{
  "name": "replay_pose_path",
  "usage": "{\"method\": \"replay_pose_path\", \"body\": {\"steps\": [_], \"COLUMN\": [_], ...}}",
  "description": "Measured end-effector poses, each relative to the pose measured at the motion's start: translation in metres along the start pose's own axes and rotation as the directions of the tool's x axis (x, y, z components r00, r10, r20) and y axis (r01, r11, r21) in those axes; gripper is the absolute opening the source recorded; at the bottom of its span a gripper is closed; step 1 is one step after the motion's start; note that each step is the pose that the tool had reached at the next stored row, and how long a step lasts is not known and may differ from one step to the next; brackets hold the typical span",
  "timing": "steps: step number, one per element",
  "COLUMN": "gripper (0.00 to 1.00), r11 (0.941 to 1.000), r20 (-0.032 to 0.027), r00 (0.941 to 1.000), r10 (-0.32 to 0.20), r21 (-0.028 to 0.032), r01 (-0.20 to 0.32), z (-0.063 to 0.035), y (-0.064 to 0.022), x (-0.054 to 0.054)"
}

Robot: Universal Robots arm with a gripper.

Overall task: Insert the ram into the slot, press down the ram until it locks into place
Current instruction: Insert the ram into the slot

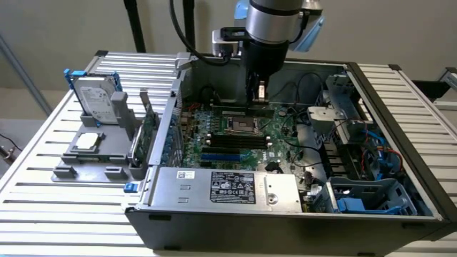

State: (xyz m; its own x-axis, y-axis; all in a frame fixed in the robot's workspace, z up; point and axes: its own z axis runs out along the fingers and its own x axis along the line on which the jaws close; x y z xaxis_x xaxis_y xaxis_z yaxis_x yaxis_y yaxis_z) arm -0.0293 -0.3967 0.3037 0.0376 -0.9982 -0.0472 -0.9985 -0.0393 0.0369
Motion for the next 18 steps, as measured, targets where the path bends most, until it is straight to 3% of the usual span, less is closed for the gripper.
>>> {"method": "replay_pose_path", "body": {"steps": [18], "gripper": [0.13], "r11": [1.0000], "r20": [-0.0060], "r00": [1.0000], "r10": [0.000], "r21": [-0.0003], "r01": [0.000], "z": [0.0319], "y": [-0.0010], "x": [0.006]}}
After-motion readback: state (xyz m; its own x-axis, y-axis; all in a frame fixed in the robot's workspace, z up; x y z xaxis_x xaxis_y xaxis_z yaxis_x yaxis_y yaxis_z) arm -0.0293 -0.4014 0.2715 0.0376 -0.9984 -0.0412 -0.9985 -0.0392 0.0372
